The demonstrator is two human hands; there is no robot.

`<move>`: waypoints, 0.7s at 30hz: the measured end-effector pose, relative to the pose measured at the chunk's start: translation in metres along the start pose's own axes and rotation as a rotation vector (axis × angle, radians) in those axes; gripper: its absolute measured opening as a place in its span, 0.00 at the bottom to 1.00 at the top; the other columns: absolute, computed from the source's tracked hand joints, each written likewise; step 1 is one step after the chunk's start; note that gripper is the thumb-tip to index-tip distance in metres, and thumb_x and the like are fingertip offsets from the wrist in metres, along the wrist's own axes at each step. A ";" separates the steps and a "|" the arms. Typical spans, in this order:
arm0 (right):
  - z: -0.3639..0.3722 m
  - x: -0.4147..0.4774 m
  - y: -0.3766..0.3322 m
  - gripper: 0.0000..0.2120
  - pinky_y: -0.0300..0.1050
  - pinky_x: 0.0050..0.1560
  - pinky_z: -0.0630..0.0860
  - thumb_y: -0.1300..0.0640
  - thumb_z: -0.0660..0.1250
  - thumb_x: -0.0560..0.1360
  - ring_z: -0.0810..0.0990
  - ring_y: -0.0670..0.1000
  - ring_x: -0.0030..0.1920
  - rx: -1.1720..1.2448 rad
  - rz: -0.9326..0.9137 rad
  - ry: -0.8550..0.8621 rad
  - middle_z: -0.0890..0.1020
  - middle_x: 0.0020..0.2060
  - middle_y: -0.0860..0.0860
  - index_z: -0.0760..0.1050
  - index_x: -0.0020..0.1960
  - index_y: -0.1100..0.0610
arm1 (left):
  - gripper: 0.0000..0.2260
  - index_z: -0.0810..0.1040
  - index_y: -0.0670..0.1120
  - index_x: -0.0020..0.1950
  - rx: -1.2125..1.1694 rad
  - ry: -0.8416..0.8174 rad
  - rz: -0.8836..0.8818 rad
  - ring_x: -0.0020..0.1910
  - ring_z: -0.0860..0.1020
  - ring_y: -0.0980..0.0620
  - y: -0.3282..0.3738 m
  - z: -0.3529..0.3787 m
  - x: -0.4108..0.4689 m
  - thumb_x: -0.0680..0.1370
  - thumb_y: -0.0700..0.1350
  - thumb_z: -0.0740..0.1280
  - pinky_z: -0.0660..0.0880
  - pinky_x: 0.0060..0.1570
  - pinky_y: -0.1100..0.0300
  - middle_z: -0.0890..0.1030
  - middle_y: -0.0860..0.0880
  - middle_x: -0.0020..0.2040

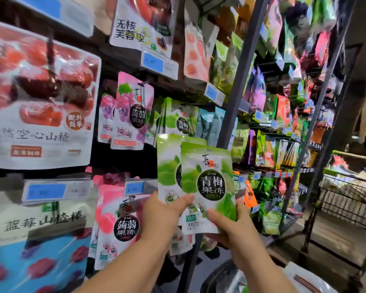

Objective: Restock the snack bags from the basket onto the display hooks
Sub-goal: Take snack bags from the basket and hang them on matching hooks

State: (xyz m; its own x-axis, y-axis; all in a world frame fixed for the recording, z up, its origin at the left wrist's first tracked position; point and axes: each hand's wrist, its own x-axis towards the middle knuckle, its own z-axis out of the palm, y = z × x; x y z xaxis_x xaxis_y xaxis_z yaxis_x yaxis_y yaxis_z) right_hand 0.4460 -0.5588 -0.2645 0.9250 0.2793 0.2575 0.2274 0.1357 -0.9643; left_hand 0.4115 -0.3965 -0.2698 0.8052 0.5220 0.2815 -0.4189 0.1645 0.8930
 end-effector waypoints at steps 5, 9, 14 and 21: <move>0.021 0.027 0.000 0.59 0.59 0.54 0.81 0.49 0.84 0.51 0.81 0.57 0.60 0.101 -0.087 0.027 0.73 0.68 0.50 0.58 0.75 0.38 | 0.17 0.83 0.53 0.46 0.143 0.069 0.053 0.44 0.85 0.52 0.018 -0.006 0.028 0.60 0.55 0.80 0.80 0.52 0.48 0.86 0.56 0.41; 0.034 0.057 -0.007 0.45 0.53 0.53 0.81 0.61 0.80 0.62 0.80 0.51 0.58 0.141 -0.206 0.055 0.76 0.63 0.46 0.63 0.71 0.38 | 0.23 0.83 0.52 0.52 0.162 0.072 0.107 0.46 0.84 0.52 0.028 -0.004 0.053 0.60 0.55 0.80 0.80 0.54 0.47 0.86 0.56 0.44; 0.035 0.103 -0.012 0.40 0.61 0.60 0.78 0.60 0.80 0.65 0.77 0.55 0.64 0.222 -0.272 0.139 0.72 0.68 0.47 0.66 0.68 0.34 | 0.16 0.82 0.52 0.53 0.186 0.083 0.175 0.50 0.83 0.52 0.032 -0.006 0.081 0.68 0.48 0.80 0.79 0.55 0.51 0.86 0.56 0.47; 0.026 0.149 -0.034 0.37 0.54 0.48 0.83 0.62 0.76 0.69 0.79 0.53 0.60 0.311 -0.311 0.154 0.71 0.64 0.42 0.65 0.71 0.39 | 0.14 0.83 0.54 0.52 0.194 0.074 0.206 0.49 0.83 0.55 0.031 -0.010 0.096 0.68 0.49 0.79 0.79 0.55 0.51 0.86 0.59 0.45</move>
State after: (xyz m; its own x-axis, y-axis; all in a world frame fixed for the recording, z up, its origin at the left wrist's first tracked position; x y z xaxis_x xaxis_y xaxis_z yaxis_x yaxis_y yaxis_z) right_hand 0.5685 -0.4972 -0.1914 0.8672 0.0389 0.4964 0.4208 0.4757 -0.7724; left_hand 0.4714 -0.3324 -0.2184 0.6757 0.5887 0.4437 -0.4761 -0.1110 0.8723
